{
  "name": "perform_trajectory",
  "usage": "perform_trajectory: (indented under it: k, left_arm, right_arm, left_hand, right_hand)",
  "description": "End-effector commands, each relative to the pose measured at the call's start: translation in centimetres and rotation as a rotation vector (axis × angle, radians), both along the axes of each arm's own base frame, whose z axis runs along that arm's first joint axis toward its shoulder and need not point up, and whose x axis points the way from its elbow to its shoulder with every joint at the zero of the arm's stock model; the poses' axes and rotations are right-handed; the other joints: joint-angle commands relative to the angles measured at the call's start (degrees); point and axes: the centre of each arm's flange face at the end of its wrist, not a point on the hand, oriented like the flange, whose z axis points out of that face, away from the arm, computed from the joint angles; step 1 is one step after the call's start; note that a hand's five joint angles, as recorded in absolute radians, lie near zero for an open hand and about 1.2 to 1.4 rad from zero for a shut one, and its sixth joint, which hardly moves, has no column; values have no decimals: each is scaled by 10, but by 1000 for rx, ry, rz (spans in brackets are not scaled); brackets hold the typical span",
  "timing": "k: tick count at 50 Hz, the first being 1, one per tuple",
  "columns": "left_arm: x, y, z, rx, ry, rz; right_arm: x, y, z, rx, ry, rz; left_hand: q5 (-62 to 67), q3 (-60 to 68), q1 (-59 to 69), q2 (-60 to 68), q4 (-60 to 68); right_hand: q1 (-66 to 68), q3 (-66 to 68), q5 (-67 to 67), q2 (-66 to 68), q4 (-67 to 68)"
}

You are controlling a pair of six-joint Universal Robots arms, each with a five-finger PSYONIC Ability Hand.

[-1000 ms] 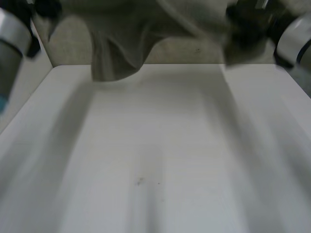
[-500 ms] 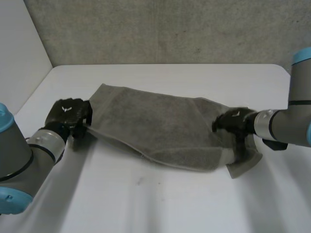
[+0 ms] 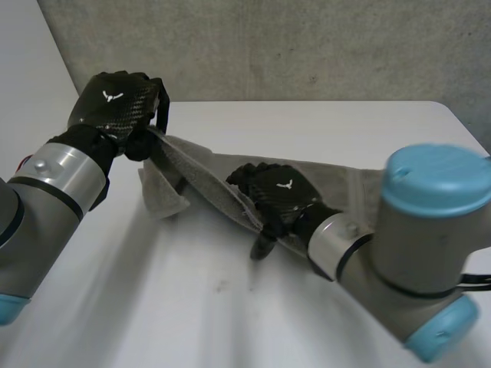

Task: Fold the towel.

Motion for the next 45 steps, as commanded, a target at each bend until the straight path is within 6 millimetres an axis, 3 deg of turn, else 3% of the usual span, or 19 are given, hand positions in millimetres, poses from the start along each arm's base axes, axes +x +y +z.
perform_trajectory:
  k: [1,6,13,15,16,17,18,20,23,28,30,41,45]
  left_arm:
    - [0,-4,7,0,38,5]
    - [3,-8,7,13,64,16]
    - [14,-20,-1,35,63,59]
    - [17,-23,-4,43,60,71]
    - [20,-26,-5,46,59,84]
    - [20,-26,-5,46,59,84]
    - [24,-30,-7,50,55,98]
    - [29,-34,-11,61,51,115]
    - [38,-41,-17,79,49,149]
    - [44,-44,-23,98,44,167]
    - [45,-43,-25,107,42,167]
    - [46,-37,-39,147,23,166]
    - [47,-34,-46,166,13,165]
  right_arm:
    - [9,-12,-38,13,-11,-167]
    - [9,-23,-55,-37,-12,-253]
    - [-12,-32,-55,-81,25,-361]
    - [-44,-52,-40,-116,37,-451]
    - [-44,-52,-40,-116,37,-451]
    - [-62,-63,-35,-125,47,-500]
    - [-62,-63,-35,-125,47,-501]
    - [-89,-74,-27,-133,61,-541]
    - [-104,-79,-23,-136,73,-517]
    - [-116,-83,-25,-120,96,-485]
    - [-127,-87,-29,-79,114,-452]
    - [-136,-79,-34,77,168,-385]
    - [-139,-80,-36,95,190,-350]
  left_hand:
    - [111,103,118,102,102]
    - [111,103,118,102,102]
    - [111,103,118,102,102]
    - [111,103,118,102,102]
    - [111,103,118,102,102]
    - [111,103,118,102,102]
    - [111,103,118,102,102]
    - [111,103,118,102,102]
    - [111,103,118,102,102]
    - [111,103,118,102,102]
    - [111,103,118,102,102]
    - [111,103,118,102,102]
    - [111,103,118,102,102]
  right_hand:
    - [-34,-39,-35,-37,-48]
    - [-34,-39,-35,-37,-48]
    - [21,16,19,18,7]
    - [71,66,70,68,57]
    - [71,66,70,68,57]
    - [81,76,80,78,67]
    - [82,76,80,78,67]
    - [98,93,97,95,84]
    - [103,98,102,100,89]
    - [135,130,134,132,121]
    - [206,200,204,202,192]
    - [418,412,416,414,404]
    - [408,403,406,405,394]
